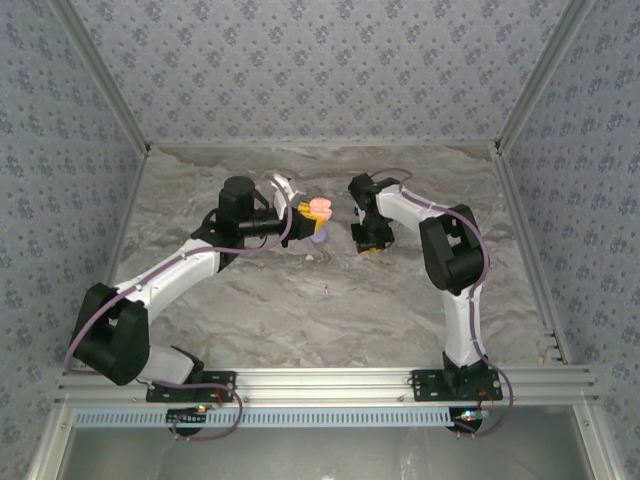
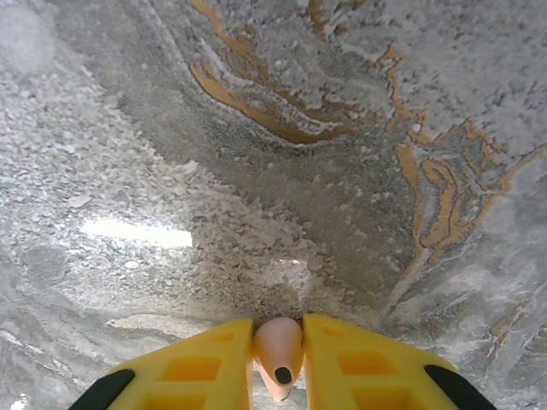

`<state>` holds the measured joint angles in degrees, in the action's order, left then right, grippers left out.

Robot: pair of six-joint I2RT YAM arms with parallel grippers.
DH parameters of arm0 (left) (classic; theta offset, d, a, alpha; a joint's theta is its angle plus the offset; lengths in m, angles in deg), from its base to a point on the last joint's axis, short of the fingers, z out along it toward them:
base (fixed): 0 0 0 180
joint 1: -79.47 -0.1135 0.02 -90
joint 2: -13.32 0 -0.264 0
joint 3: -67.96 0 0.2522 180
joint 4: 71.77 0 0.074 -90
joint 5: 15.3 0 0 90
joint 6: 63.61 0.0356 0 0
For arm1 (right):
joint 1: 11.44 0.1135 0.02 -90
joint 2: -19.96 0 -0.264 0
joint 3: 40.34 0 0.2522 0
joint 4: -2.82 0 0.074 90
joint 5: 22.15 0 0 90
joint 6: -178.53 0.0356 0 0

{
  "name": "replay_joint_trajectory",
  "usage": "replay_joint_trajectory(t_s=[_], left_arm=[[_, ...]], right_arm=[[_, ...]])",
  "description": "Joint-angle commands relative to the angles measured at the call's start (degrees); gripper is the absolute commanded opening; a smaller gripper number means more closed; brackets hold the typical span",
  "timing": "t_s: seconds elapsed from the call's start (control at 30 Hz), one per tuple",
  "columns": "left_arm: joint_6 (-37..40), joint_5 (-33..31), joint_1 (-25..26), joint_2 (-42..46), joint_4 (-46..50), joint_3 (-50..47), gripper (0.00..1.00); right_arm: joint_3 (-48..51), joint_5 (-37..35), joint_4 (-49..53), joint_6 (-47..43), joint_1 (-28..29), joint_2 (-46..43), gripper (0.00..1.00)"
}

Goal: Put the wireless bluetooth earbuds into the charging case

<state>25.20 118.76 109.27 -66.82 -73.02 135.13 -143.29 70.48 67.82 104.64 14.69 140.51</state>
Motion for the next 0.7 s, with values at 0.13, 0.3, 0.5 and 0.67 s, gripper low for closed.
replay_joint_trajectory(t_s=[0.13, 0.3, 0.5, 0.67], left_arm=[[-0.03, 0.27, 0.56, 1.49, -0.46, 0.01, 0.01], [-0.21, 0.07, 0.59, 1.22, -0.55, -0.10, 0.01], [-0.94, -0.63, 0.78, 0.48, -1.55, -0.30, 0.01], [-2.18, -1.80, 0.86, -0.73, -2.44, -0.06, 0.01]], right_arm=[[2.16, 0.93, -1.51, 2.29, -1.14, -0.10, 0.21], [5.16, 4.19, -4.45, 2.99, -2.95, -2.34, 0.20], [8.84, 8.43, -8.96, 4.42, -5.33, -5.68, 0.20], [10.99, 11.01, -11.40, 5.08, -6.61, -7.59, 0.20]])
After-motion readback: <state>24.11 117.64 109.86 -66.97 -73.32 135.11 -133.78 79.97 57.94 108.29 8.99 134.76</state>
